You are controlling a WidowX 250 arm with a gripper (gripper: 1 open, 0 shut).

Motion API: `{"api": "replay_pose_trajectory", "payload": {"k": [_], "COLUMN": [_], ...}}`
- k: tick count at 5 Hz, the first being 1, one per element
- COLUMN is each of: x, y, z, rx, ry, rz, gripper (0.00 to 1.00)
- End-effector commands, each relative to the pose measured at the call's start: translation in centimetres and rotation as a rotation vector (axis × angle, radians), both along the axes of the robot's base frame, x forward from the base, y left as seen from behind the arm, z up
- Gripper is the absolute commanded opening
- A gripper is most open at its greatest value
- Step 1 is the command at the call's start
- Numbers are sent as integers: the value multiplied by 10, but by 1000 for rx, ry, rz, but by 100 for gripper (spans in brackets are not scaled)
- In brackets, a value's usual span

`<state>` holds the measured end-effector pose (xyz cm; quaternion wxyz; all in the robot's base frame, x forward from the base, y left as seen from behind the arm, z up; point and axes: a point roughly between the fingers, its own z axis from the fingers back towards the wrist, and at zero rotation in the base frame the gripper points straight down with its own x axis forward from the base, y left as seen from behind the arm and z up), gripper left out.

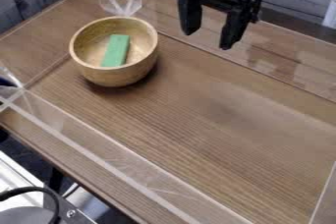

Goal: Remove the green block from inside the brown bowl and put it on the table

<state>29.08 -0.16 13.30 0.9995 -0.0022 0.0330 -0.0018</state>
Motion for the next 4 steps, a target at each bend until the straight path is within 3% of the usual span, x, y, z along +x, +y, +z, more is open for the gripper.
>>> {"api": "replay_pose_trajectory", "payload": {"k": [1, 2, 3, 4], "x": [-6, -24, -38, -44], "y": [12, 33, 64, 96], "z": [-4, -10, -8, -5], "rx": [4, 7, 8, 9], "ry": [12, 11, -11, -37], "rz": [11, 30, 59, 77], "gripper": [100, 100, 100, 100]}}
